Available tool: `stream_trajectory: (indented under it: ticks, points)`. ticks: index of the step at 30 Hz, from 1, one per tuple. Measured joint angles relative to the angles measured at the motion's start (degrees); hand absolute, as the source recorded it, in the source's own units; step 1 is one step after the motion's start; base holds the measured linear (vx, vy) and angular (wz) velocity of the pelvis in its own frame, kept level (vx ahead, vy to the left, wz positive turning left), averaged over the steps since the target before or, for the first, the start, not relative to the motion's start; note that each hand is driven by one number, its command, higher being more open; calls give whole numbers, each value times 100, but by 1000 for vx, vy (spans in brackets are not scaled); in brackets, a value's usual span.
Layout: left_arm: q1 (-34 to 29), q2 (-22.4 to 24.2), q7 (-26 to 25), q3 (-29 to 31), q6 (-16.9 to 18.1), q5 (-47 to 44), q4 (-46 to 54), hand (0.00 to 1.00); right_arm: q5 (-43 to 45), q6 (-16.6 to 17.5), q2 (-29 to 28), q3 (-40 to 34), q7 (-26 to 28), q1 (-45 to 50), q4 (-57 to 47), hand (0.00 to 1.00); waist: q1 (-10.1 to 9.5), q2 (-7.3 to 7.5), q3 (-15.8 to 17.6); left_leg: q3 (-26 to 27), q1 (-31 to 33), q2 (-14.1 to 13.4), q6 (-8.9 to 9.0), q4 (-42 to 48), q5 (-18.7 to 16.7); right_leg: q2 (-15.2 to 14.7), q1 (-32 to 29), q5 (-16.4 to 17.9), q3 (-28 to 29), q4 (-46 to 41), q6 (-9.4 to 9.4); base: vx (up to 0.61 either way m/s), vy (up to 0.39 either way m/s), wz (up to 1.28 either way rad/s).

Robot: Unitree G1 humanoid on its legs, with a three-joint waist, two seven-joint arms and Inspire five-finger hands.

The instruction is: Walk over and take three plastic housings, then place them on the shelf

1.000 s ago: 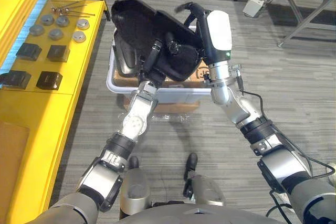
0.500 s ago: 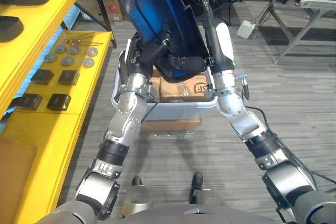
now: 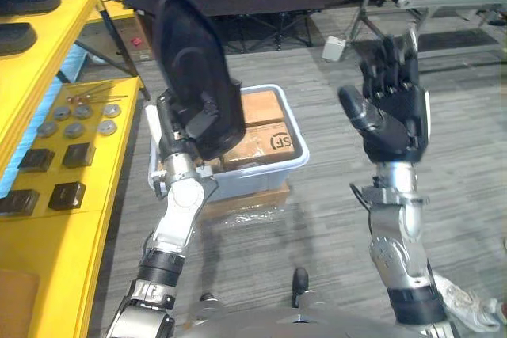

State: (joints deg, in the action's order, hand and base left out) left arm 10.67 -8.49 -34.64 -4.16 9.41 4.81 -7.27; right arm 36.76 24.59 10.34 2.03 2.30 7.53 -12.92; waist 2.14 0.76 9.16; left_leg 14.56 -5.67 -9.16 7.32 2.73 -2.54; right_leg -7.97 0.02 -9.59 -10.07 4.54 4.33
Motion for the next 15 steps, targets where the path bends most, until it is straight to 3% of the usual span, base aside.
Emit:
stream_trajectory:
  ticks: [4,9,11,15]
  points:
    - [-38,139,20,286,384,-396,180,0,-113,-106,-226,-83,-3,554,490,100,130,-22,-13,123,-71,8,-6,-9,-43,5,-6,-3,116,0,5,6,17,-17]
    - [-833,336,853,492,951,-1364,1430,0,-1043,-493,-302,-373,-491,971,710,100,205,-166,-116,256,-94,22,-12,11,-121,3,-59,-6,254,0,18,1,19,-13]
    - [-1234,424,1168,563,1028,-1585,1785,0,-1165,-605,-302,-588,-784,971,927,100,171,-242,-177,249,-96,24,-16,14,-125,1,-49,-6,251,0,23,0,0,0]
    - [-1634,499,1327,629,1048,-1613,1923,0,-1162,-722,-306,-855,-1065,966,1209,100,115,-302,-230,147,-108,22,-20,47,-132,-11,44,17,160,1,43,-18,6,13]
